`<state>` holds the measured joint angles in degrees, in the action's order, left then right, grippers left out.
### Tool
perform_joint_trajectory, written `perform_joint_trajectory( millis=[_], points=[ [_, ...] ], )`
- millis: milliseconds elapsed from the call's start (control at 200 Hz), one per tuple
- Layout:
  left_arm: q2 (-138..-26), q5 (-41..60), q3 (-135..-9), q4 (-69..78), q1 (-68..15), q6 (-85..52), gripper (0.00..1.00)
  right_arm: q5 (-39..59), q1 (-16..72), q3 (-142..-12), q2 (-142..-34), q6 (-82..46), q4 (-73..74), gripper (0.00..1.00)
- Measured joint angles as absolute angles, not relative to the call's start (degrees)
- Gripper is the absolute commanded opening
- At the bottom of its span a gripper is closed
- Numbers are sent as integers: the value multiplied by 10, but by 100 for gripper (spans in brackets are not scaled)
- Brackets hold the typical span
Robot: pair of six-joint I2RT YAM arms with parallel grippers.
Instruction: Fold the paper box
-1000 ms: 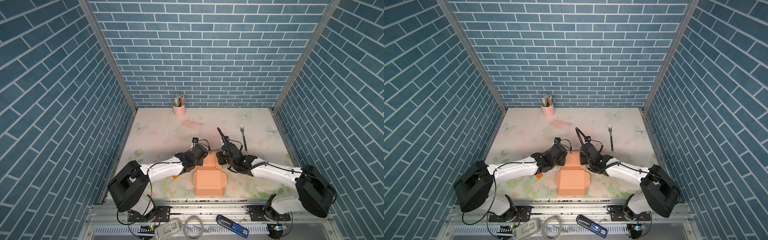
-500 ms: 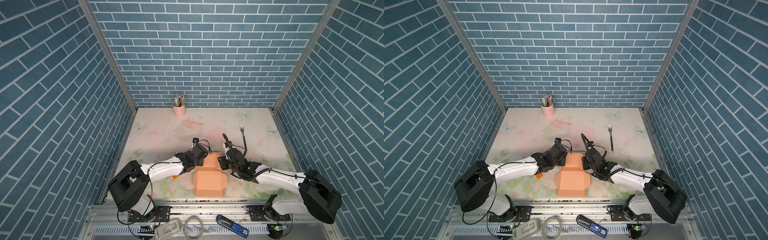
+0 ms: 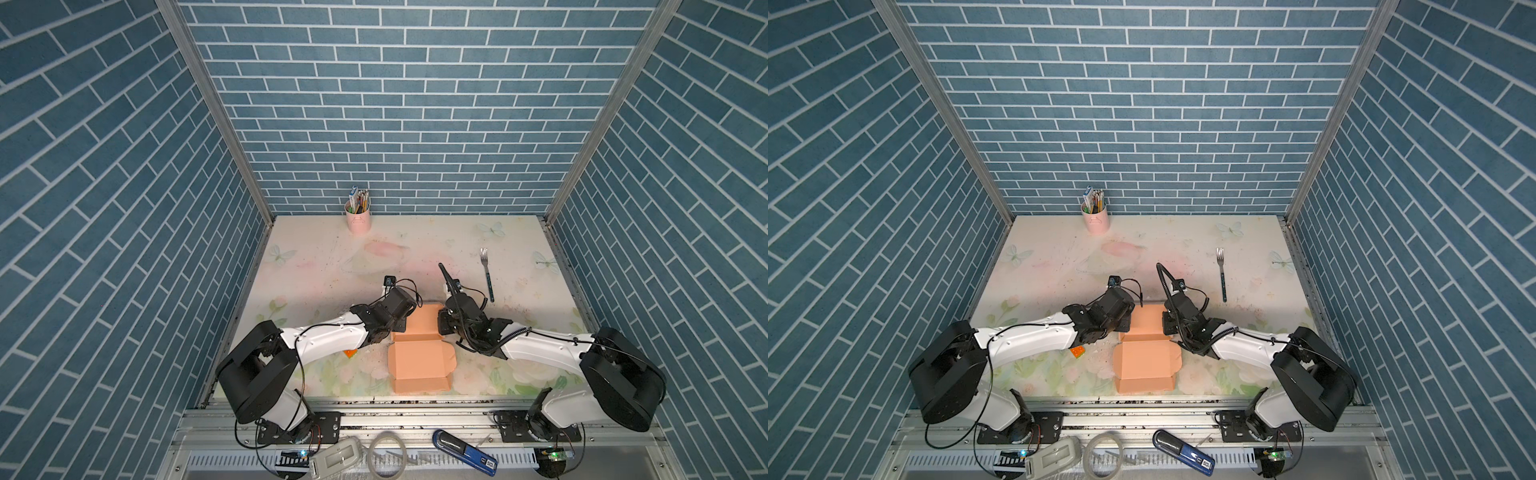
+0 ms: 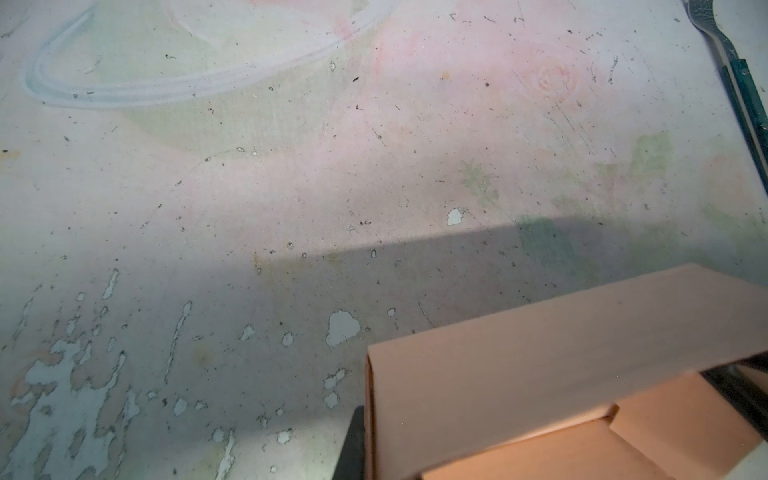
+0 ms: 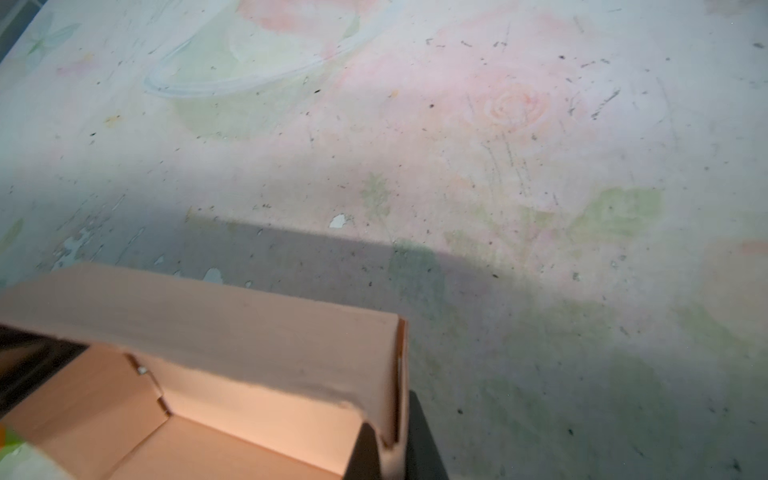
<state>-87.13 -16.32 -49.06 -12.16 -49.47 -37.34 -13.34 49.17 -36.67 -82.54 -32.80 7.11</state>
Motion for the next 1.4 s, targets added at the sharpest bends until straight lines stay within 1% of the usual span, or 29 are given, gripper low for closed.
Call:
perform_joint_trajectory(
  millis=[60,130,315,695,1030,1295,1400],
  points=[
    [-873,-162,-498,-130,-495,-377,0,-140,492,-381,-835,-328,58,4],
    [-881,-161,-512,-143,-494,-381,0,-149,492,-394,-844,-328,42,0],
    [-914,-151,-552,-178,-489,-394,0,-172,492,-446,-875,-328,-25,0],
    [-918,-84,-562,-198,-458,-406,0,-215,498,-521,-938,-333,-103,0],
    [-956,-13,-572,-196,-413,-420,0,-242,500,-570,-1020,-333,-105,0],
    [-964,7,-574,-194,-401,-423,0,-243,500,-568,-1028,-327,-91,0],
    [-964,9,-573,-187,-401,-426,0,-235,498,-539,-1005,-322,-63,14]
  ],
)
